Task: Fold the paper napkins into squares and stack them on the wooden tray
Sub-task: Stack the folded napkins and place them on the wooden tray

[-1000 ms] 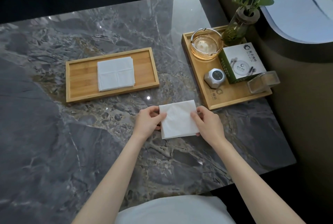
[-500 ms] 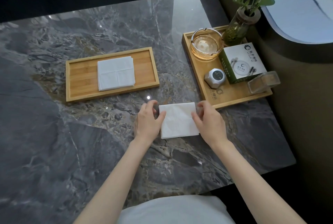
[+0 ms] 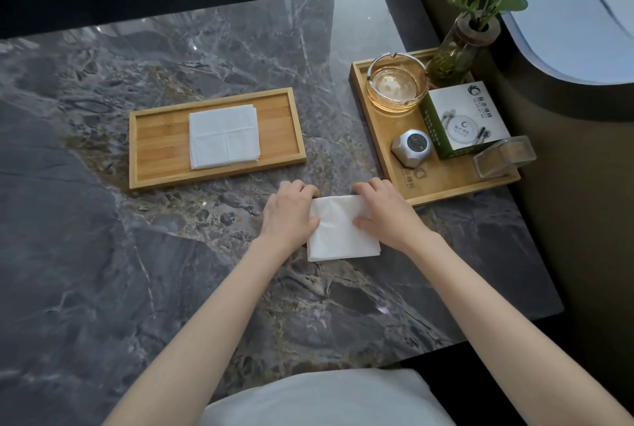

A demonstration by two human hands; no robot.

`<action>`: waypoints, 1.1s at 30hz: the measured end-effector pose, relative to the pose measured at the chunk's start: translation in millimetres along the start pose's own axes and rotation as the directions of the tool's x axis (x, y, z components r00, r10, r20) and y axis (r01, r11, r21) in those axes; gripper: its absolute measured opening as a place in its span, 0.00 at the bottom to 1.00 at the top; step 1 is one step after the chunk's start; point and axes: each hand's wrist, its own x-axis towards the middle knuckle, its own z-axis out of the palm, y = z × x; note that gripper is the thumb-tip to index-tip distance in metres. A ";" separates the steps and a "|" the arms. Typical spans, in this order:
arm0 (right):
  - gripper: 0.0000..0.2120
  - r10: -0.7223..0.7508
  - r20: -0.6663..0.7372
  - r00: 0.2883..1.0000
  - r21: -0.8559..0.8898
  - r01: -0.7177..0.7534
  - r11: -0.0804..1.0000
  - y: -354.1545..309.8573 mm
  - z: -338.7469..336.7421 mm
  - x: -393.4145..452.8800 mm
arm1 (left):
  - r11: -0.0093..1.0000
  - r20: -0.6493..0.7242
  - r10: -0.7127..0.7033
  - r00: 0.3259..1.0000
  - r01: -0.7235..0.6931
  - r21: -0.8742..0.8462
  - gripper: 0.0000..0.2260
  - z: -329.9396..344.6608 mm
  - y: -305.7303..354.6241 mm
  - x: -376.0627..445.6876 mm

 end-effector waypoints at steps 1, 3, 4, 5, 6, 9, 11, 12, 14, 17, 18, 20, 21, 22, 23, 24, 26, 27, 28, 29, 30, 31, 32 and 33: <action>0.20 0.016 0.019 1.000 0.010 -0.016 1.000 -0.4 -0.6 2.2 | 1.000 0.023 -0.011 1.000 0.010 0.025 0.12 -2.0 2.3 2.4; 0.17 0.055 0.059 0.997 0.054 -0.058 0.997 -1.1 -2.2 6.3 | 0.998 0.083 -0.031 0.996 0.027 0.050 0.10 -5.5 4.9 7.4; 0.15 0.073 0.075 0.995 0.081 -0.079 0.994 -1.3 -2.6 7.7 | 0.998 0.121 -0.035 0.992 0.029 0.047 0.10 -6.6 4.6 9.5; 0.14 0.086 0.088 0.992 0.097 -0.095 0.991 -1.4 -2.3 8.6 | 0.999 0.160 -0.036 0.986 0.031 0.035 0.10 -7.5 3.7 10.6; 0.13 0.097 0.101 0.990 0.102 -0.108 0.989 -1.2 -1.5 9.1 | 0.999 0.191 -0.034 0.981 0.032 0.010 0.11 -7.6 1.9 11.4; 0.08 0.129 0.126 0.983 0.118 -0.145 0.982 -2.8 0.5 6.7 | 0.993 0.260 -0.016 0.966 0.046 -0.111 0.10 -9.1 -5.1 8.1; 0.05 0.136 0.111 0.985 0.210 -0.157 0.965 -5.8 0.3 1.5 | 0.974 0.303 0.009 0.953 0.060 -0.217 0.06 -10.9 -10.1 3.4; 0.04 0.137 0.092 0.986 0.285 -0.158 0.946 -8.0 -0.2 -2.0 | 0.961 0.322 0.030 0.946 0.062 -0.270 0.03 -12.4 -12.7 0.5; 0.07 0.138 0.064 0.988 0.430 -0.152 0.890 -15.0 -1.7 -10.0 | 0.907 0.343 0.074 0.936 0.080 -0.414 0.05 -16.6 -19.9 -6.4; 0.09 0.132 0.087 0.987 0.603 -0.158 0.782 -32.0 -3.1 -20.6 | 0.735 0.375 0.073 0.924 0.204 -0.646 0.03 -28.9 -33.6 -20.9; 0.09 0.130 0.093 0.987 0.657 -0.159 0.737 -38.7 -3.1 -23.4 | 0.663 0.398 0.076 0.914 0.252 -0.705 0.03 -32.6 -39.2 -26.1; 0.07 0.127 0.104 0.986 0.773 -0.161 0.613 -54.4 -4.1 -27.9 | 0.495 0.406 0.086 0.910 0.314 -0.810 0.08 -39.8 -49.7 -39.2; 0.09 0.127 0.109 0.986 0.826 -0.161 0.541 -62.9 -4.7 -29.3 | 0.392 0.398 0.084 0.914 0.337 -0.856 0.13 -41.9 -55.7 -45.9; 0.12 0.128 0.109 0.986 0.866 -0.157 0.474 -71.7 -5.2 -30.0 | 0.274 0.389 0.083 0.917 0.354 -0.894 0.16 -44.6 -60.9 -53.0; 0.14 0.128 0.102 0.986 0.895 -0.147 0.422 -80.8 -5.3 -30.4 | 0.160 0.376 0.096 0.922 0.358 -0.920 0.19 -46.3 -67.6 -59.4; 0.15 0.129 0.094 0.987 0.915 -0.136 0.379 -89.6 -5.3 -30.4 | 0.060 0.360 0.124 0.925 0.355 -0.933 0.20 -48.7 -74.0 -65.5; 0.15 0.128 0.073 0.989 0.939 -0.111 0.326 -105.2 -3.8 -29.4 | -0.054 0.334 0.179 0.925 0.348 -0.936 0.18 -54.0 -85.4 -76.1; 0.16 0.124 0.062 0.990 0.945 -0.098 0.314 -112.2 -2.7 -28.8 | -0.071 0.337 0.175 0.925 0.354 -0.933 0.16 -56.8 -90.3 -80.4; 0.16 0.122 0.058 0.991 0.950 -0.092 0.298 -118.7 -1.6 -28.1 | -0.067 0.350 0.142 0.926 0.362 -0.930 0.14 -59.6 -94.3 -83.8; 0.17 0.125 0.061 0.990 0.956 -0.094 0.277 -124.1 -0.5 -26.9 | -0.053 0.356 0.096 0.930 0.362 -0.931 0.13 -60.8 -97.7 -85.8; 0.17 0.137 0.073 0.988 0.963 -0.105 0.248 -129.0 -0.1 -25.4 | -0.050 0.348 0.054 0.936 0.350 -0.935 0.13 -62.4 -101.1 -86.7; 0.17 0.152 0.088 0.984 0.971 -0.119 0.209 -133.2 0.1 -23.1 | -0.062 0.327 0.025 0.945 0.328 -0.942 0.14 -64.1 -104.5 -86.2; 0.17 0.166 0.109 0.980 0.978 -0.136 0.158 -136.4 0.5 -19.7 | -0.082 0.302 0.009 0.953 0.302 -0.950 0.16 -67.7 -106.8 -85.2; 0.17 0.172 0.138 0.975 0.983 -0.156 0.097 -138.8 0.7 -15.7 | -0.104 0.278 -0.005 0.960 0.276 -0.955 0.18 -71.0 -110.1 -82.6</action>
